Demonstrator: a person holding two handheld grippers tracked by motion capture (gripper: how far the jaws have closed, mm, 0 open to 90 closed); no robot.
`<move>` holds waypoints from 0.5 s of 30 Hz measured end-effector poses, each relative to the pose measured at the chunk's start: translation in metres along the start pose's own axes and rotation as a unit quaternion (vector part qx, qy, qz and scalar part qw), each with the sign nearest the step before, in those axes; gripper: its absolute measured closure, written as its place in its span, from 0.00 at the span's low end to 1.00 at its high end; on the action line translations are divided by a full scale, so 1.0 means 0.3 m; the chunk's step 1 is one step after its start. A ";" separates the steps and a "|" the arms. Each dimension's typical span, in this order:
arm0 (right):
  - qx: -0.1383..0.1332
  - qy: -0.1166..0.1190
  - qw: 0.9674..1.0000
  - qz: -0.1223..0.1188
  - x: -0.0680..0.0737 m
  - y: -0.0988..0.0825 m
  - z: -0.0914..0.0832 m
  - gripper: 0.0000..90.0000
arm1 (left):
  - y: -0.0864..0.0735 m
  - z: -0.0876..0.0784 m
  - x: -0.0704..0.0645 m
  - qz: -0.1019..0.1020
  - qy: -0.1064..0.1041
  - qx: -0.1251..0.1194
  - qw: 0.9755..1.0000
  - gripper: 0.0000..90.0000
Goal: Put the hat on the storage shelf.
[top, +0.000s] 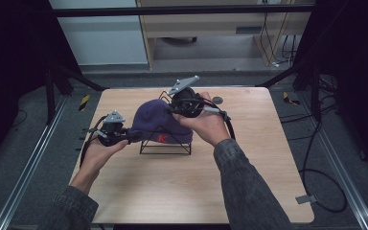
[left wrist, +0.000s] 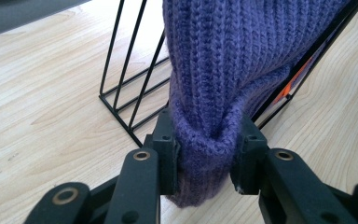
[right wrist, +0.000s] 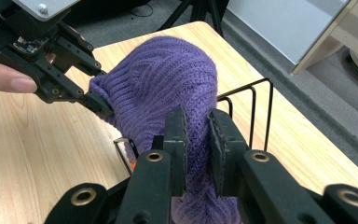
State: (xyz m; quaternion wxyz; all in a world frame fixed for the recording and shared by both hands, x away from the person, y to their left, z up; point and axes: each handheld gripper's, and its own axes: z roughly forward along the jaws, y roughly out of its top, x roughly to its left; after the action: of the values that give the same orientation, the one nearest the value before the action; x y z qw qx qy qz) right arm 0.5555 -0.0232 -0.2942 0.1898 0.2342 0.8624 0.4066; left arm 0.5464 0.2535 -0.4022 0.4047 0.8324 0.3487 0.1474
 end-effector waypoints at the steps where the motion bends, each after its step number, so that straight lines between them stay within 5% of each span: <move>1: 0.001 0.001 1.000 -0.001 0.000 -0.001 0.002 0.87 | -0.001 0.001 0.000 0.000 -0.001 0.001 1.000 0.75; 15: 0.012 0.009 1.000 -0.002 0.018 -0.019 0.031 0.87 | -0.039 0.026 0.001 -0.004 -0.001 0.008 1.000 0.74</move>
State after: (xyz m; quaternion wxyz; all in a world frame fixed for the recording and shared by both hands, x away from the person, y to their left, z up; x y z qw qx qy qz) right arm 0.5545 -0.0176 -0.3049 0.1800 0.2312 0.8695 0.3976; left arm 0.5453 0.2544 -0.4162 0.3989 0.8344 0.3530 0.1415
